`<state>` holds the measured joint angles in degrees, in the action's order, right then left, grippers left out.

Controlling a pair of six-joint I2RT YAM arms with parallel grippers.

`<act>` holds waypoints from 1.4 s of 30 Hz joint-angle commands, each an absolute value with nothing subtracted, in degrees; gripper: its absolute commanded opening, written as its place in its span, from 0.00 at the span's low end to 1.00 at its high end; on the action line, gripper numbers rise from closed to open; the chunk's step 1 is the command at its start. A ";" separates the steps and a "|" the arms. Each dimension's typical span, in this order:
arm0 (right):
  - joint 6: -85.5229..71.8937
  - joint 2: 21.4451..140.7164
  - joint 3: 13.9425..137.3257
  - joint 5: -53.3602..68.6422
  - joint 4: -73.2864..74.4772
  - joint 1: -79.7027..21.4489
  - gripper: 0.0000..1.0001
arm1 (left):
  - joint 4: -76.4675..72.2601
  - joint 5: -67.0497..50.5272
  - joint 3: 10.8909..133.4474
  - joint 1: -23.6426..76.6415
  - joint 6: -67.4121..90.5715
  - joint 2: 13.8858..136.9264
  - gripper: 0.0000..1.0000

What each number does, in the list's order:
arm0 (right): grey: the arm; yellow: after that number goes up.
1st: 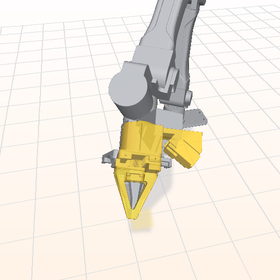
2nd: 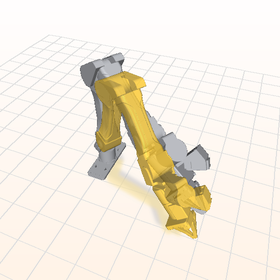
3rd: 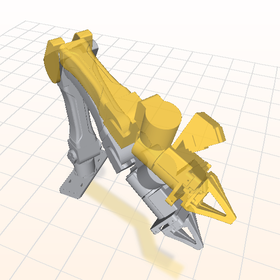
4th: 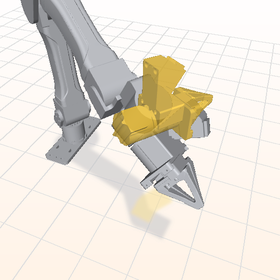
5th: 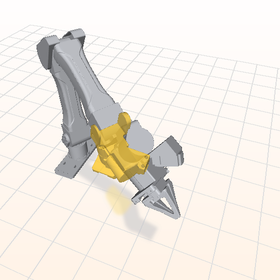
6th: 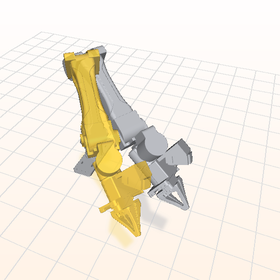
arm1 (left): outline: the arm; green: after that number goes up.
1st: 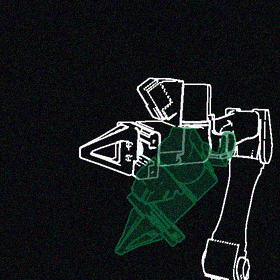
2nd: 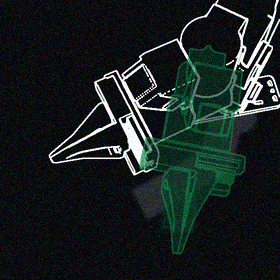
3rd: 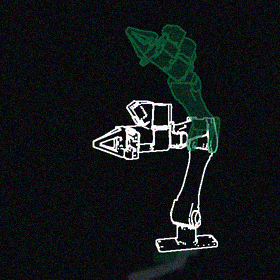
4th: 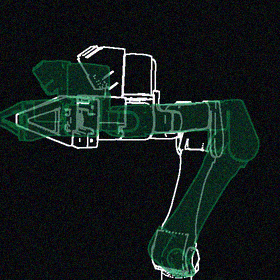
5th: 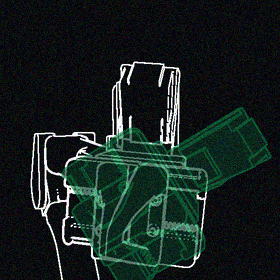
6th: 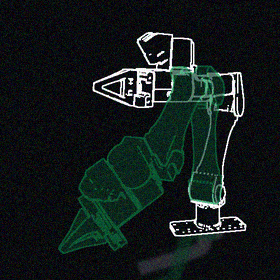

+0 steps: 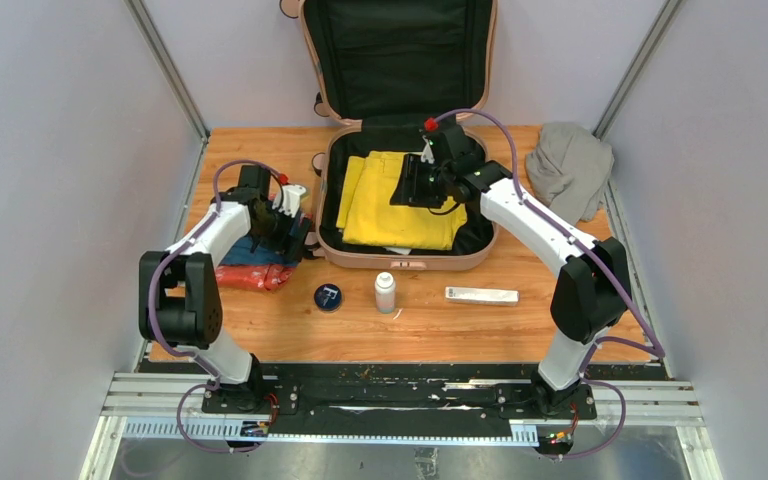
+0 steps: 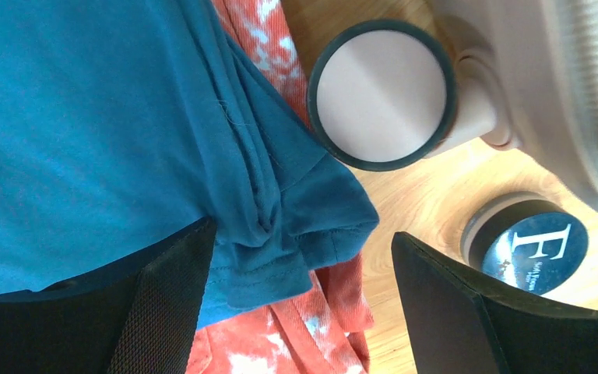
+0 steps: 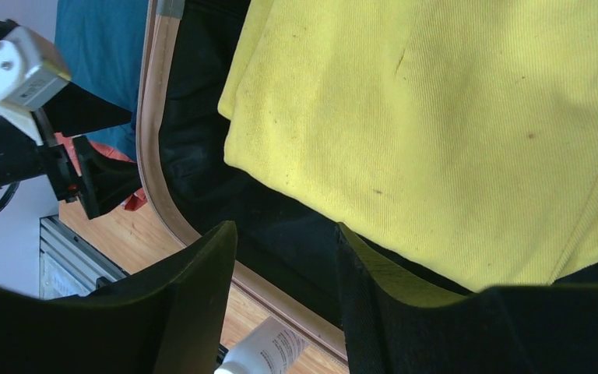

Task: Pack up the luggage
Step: Pick up the clothes at the center of the board.

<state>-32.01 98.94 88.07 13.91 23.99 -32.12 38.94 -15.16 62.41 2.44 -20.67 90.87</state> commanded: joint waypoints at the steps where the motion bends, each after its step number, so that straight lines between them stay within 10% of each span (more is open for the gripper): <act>1: -32.20 98.09 86.91 14.17 23.99 -33.30 0.53 | 36.45 -12.55 60.63 2.91 -21.55 93.52 0.88; 10: -32.64 98.52 86.71 14.41 23.99 -33.42 0.48 | 32.42 -11.20 60.72 3.27 -19.66 97.60 0.81; 32: -33.61 97.18 86.22 14.88 23.69 -34.58 0.42 | 35.11 -7.55 60.91 3.43 -21.47 91.73 0.02; 42: -42.88 96.70 88.15 17.01 21.01 -38.31 0.69 | 40.04 -7.10 63.99 3.25 -21.52 82.60 0.00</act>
<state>-37.06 98.45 87.15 15.46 23.40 -35.05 36.12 -7.35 61.14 3.16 -21.12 88.16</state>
